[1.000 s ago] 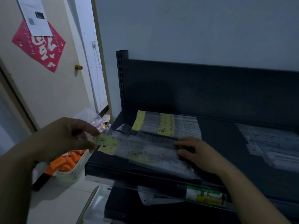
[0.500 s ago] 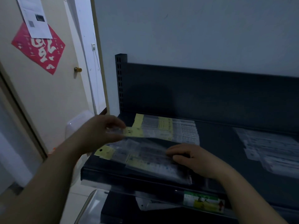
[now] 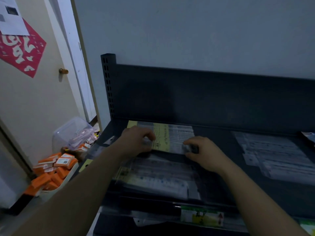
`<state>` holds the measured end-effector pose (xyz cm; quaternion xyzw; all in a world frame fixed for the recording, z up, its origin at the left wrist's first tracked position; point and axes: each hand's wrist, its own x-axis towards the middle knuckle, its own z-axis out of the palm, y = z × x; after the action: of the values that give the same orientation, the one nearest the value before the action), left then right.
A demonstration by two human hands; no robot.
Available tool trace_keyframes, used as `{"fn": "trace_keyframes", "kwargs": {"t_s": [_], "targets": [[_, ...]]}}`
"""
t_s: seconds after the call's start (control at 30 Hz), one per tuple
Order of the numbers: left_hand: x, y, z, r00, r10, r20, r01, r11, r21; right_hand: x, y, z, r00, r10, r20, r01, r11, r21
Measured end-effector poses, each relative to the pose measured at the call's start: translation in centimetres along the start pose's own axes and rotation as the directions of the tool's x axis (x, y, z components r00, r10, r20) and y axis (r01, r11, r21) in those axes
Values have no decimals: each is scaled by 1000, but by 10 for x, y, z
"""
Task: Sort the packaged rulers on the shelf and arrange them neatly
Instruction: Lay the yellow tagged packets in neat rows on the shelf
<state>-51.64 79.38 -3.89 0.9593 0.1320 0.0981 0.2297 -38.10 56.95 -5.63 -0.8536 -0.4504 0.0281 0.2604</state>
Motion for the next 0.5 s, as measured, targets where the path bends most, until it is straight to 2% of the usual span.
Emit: {"fn": "trace_keyframes", "kwargs": {"t_s": [0.07,0.17,0.33,0.43,0.5], "targets": [[0,-3,3,1000,20,-3,-20,1000,10,2,2,4,999,-44,-22,43,999,-9],[1,-6,8,1000,23,12,-22,997,-80,4,6,7,997,-63,-51,63,998,-20],[0,-9,8,999,24,21,-22,995,-97,3,10,12,998,-4,-66,4,1000,6],[-7,-9,2,999,15,-45,-18,998,-61,1,8,11,988,-1,-153,-1,1000,-9],[-19,-4,-4,993,-12,-116,1,995,-96,-2,-1,4,989,-31,-145,34,999,21]]}}
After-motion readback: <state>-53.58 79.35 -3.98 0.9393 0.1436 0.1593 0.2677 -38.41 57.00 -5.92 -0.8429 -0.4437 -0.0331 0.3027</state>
